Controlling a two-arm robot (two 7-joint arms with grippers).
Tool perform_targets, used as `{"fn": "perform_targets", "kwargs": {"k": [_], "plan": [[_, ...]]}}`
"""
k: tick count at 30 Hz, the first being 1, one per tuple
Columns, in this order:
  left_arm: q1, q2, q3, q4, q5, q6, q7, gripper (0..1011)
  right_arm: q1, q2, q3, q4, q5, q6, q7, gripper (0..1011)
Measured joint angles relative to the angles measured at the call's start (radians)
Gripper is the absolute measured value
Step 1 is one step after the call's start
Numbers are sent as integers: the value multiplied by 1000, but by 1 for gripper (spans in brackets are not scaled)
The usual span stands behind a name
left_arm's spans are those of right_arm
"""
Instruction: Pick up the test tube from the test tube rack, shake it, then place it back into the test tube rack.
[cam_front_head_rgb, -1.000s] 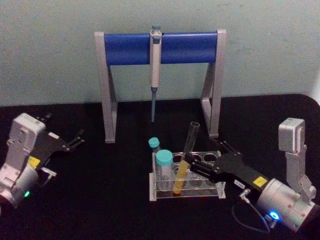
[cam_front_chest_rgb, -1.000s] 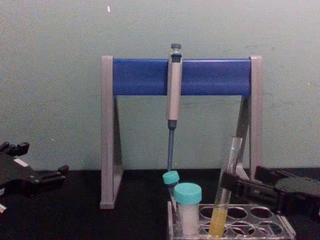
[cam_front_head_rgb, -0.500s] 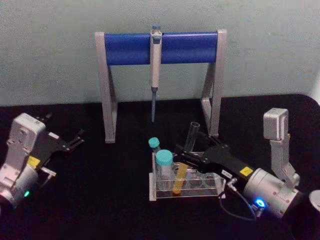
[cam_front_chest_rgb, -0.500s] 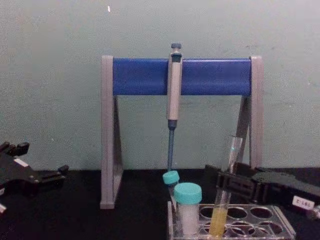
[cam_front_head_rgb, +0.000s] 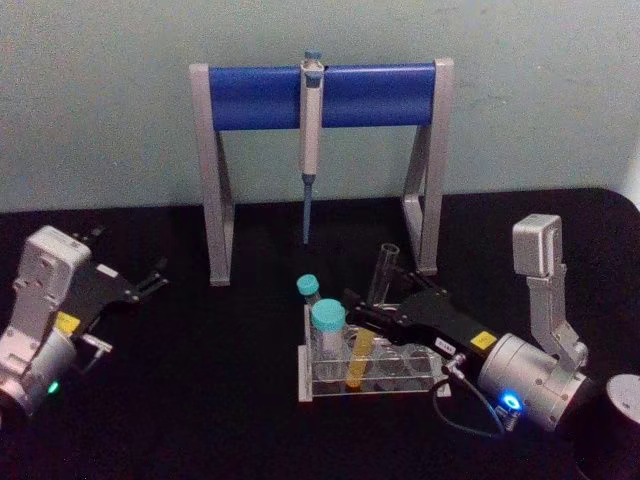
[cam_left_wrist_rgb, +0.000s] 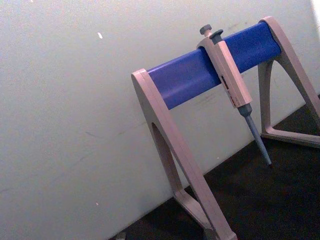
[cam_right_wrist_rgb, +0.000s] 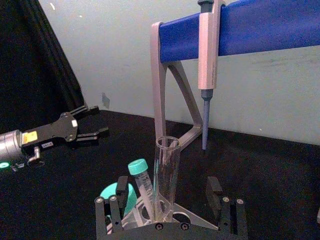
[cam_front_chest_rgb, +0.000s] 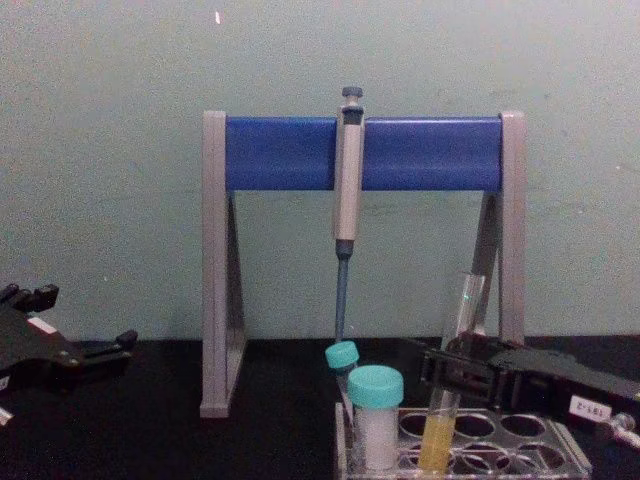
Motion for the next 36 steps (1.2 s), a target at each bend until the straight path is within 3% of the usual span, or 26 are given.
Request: {"fn": "perform_targets", "kwargs": {"k": [16,25,27,36], "plan": [[0,0,0,0,0,0,0,1001,-2,1,1,-2,0,-1,-1,977],[0,0,0,0,0,0,0,1001,-3,2,2,-3,0,-1,-2,730],[0,0,0,0,0,0,0,1001,-3,2,2,-3,0,-2,-2,626],[0,0,0,0,0,0,0,1001,-3,2,2,-3,0,-2,-2,357]]}}
